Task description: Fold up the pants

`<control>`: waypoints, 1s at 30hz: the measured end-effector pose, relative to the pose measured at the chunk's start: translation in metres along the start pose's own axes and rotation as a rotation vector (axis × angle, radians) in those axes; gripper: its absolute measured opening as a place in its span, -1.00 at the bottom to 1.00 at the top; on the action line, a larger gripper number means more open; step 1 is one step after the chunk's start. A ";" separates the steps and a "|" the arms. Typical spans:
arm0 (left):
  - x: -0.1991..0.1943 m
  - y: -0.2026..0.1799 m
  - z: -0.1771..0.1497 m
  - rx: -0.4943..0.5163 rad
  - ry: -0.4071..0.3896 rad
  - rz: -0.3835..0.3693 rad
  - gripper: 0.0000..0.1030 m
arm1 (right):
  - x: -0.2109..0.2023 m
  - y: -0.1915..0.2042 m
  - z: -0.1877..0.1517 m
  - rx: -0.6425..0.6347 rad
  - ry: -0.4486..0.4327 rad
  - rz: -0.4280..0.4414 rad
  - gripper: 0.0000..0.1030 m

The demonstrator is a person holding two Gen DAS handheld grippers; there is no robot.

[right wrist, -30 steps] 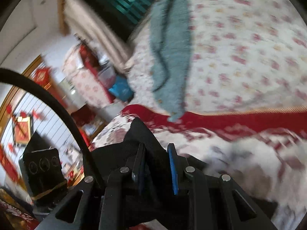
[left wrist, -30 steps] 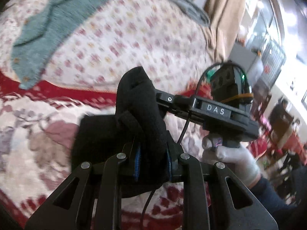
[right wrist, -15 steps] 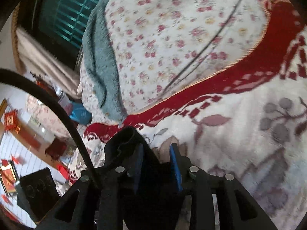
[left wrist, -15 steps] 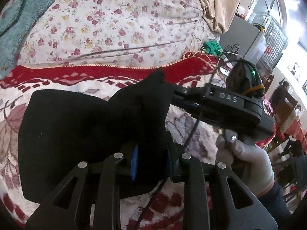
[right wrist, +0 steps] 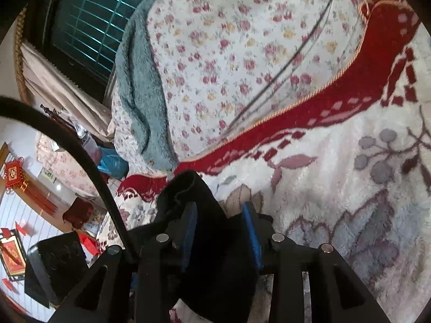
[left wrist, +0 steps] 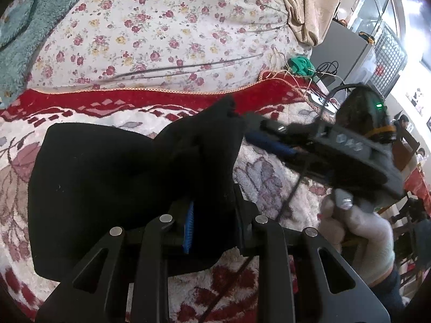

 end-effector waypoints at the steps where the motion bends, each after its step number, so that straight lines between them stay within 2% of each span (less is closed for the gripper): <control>1: 0.000 -0.001 -0.001 0.001 0.002 0.003 -0.57 | -0.004 0.004 0.000 -0.003 -0.005 0.011 -0.35; 6: -0.007 -0.006 -0.002 0.014 0.027 0.032 -0.52 | -0.014 0.016 -0.001 -0.034 -0.009 0.017 -0.26; 8: -0.013 -0.010 -0.002 -0.003 0.012 -0.024 -0.05 | -0.012 0.013 -0.004 -0.026 0.006 0.010 -0.25; 9: -0.017 -0.014 -0.002 -0.023 0.004 -0.064 0.00 | -0.010 0.010 -0.007 -0.020 0.014 0.004 -0.25; 16: -0.048 -0.017 0.001 0.016 -0.039 -0.065 0.01 | -0.009 -0.013 -0.019 0.046 0.031 -0.014 -0.24; 18: -0.062 -0.004 -0.001 0.030 -0.060 -0.023 0.02 | -0.017 -0.017 -0.017 0.064 0.020 -0.008 -0.14; 20: -0.075 0.018 -0.002 0.034 -0.081 0.064 0.01 | -0.024 -0.018 -0.015 0.075 0.007 0.008 0.01; 22: -0.083 0.045 0.000 0.028 -0.092 0.154 0.02 | -0.028 -0.018 -0.014 0.075 0.001 0.009 0.03; 24: -0.081 0.067 -0.001 0.009 -0.076 0.210 0.02 | -0.029 -0.016 -0.014 0.064 0.002 -0.005 0.11; 27: -0.070 0.092 -0.005 -0.028 -0.043 0.235 0.02 | -0.023 -0.009 -0.015 0.049 0.021 -0.022 0.35; 30: -0.055 0.102 -0.008 -0.035 -0.018 0.255 0.02 | -0.016 0.000 -0.020 0.023 0.050 -0.027 0.38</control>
Point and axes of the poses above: each gripper's, at about its wrist camera, not at the fingertips, and x roughly the way its jaws point, y to its left, z to its top, the point moved 8 cm from there along x, roughly the way its jaws point, and after that the axes turned 15 degrees about x, right-handed, at the moved point
